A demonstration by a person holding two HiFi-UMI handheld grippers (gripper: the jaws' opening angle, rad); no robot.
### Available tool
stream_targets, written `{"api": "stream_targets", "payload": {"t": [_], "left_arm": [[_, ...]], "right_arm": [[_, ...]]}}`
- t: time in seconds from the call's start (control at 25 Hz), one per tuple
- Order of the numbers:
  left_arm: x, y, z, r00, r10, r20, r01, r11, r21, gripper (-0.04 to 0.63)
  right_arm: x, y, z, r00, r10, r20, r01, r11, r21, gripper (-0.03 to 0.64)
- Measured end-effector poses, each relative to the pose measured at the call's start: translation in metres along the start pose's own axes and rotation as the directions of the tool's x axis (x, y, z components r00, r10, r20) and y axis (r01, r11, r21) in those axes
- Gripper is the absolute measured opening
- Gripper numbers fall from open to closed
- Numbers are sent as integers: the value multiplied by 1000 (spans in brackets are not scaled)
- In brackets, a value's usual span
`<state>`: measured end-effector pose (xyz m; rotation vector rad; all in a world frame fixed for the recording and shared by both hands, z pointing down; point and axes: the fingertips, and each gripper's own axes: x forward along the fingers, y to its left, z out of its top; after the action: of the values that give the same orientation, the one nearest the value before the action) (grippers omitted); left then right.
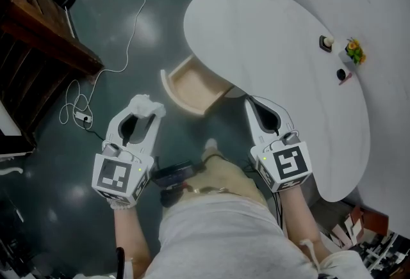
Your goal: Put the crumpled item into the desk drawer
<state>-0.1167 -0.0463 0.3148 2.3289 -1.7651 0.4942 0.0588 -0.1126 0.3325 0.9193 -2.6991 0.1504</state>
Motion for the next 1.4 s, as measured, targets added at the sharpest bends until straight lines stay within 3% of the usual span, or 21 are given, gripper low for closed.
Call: {"api": "stream_targets", "payload": {"t": [0.64, 1.0, 1.4], "left_arm": [[31, 9, 21, 997, -69, 33, 68, 997, 30, 121], [47, 16, 41, 991, -121, 57, 117, 991, 69, 121], [58, 22, 48, 990, -124, 66, 119, 990, 78, 121]], "right_arm": [[4, -9, -3, 998, -42, -41, 42, 999, -5, 5], [9, -21, 15, 995, -100, -2, 100, 995, 3, 5], [14, -30, 22, 992, -124, 12, 123, 992, 9, 5]]}}
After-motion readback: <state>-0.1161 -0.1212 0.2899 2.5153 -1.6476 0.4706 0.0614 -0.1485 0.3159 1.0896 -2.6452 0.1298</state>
